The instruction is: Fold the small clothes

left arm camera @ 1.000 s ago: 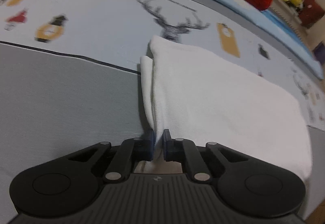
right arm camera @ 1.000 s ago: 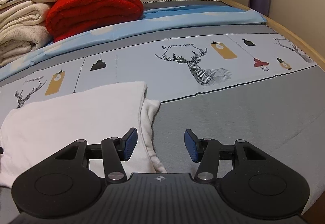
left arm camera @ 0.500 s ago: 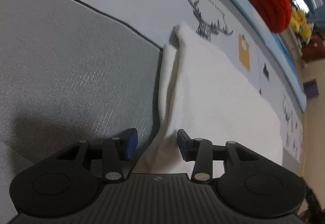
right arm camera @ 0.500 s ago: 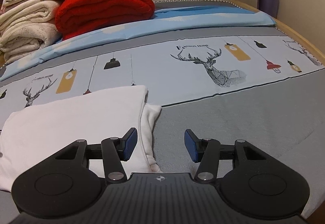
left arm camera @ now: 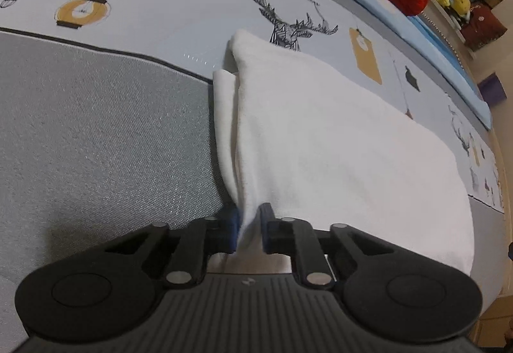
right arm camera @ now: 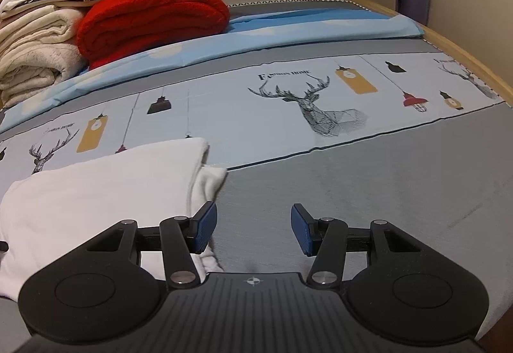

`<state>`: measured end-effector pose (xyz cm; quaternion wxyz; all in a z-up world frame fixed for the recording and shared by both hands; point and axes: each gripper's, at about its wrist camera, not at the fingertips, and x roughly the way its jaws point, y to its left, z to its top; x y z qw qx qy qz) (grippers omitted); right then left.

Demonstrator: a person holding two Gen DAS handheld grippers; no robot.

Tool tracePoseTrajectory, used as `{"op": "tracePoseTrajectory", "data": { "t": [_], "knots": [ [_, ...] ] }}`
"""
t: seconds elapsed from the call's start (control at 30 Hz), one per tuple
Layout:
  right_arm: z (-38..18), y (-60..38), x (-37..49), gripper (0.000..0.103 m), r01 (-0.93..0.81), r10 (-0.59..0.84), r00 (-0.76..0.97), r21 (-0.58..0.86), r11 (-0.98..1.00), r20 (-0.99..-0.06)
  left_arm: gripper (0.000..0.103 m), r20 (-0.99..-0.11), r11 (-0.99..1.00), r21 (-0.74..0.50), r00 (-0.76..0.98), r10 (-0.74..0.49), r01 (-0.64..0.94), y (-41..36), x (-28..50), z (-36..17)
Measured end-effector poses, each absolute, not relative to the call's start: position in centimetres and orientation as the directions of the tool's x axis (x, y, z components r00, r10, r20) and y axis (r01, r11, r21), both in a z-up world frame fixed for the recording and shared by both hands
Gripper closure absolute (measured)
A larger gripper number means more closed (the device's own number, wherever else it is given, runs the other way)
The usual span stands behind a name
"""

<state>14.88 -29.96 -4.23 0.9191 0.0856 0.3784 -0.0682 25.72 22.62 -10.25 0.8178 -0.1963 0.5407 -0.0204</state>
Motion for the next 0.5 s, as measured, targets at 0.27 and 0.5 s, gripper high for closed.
{"op": "tracePoseTrajectory", "data": {
  "t": [0.27,0.5],
  "knots": [
    [-4.0,-31.6,15.1,0.05,0.24,-0.051,0.72,0.179,0.954,-0.693,0.091,-0.902,0.987,-0.016,0.428,0.056,-0.163,22.5,23.0,-6.4],
    [-3.6,-29.8,15.6,0.051,0.19,-0.024,0.73,0.17,0.967,-0.683,0.092,-0.875,0.979,0.013,0.471,0.111,-0.205,22.3,22.2,-3.1]
  ]
}}
